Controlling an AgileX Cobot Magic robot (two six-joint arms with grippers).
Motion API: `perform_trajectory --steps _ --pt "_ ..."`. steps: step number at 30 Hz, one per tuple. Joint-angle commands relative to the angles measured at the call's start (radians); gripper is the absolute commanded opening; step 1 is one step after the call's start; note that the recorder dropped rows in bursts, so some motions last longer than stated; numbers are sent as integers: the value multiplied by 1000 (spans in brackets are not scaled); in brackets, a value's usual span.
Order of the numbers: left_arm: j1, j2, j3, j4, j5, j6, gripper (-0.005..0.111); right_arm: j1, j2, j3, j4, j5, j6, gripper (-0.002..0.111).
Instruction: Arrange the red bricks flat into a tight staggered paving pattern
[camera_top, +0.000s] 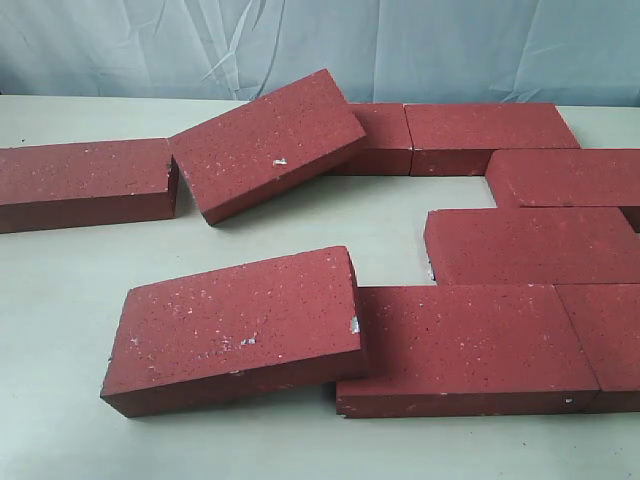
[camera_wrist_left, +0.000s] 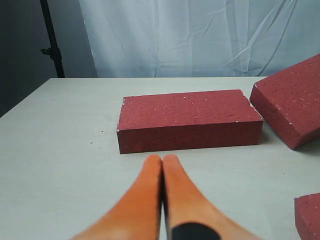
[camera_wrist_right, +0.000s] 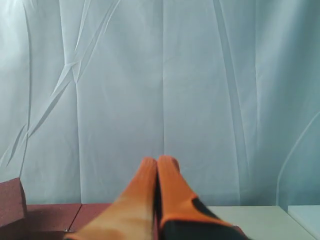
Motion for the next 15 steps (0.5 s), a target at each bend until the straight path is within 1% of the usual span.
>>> perform_trajectory --steps 1,6,15 --pt "1 -4 5 -3 -7 -6 0 -5 -5 2 -4 -38 -2 -1" --pt "1 -4 5 -3 -7 -6 0 -5 -5 2 -4 -7 -2 -1" --pt "1 -4 5 -3 -7 -6 0 -5 -5 2 -4 -7 -2 -1"
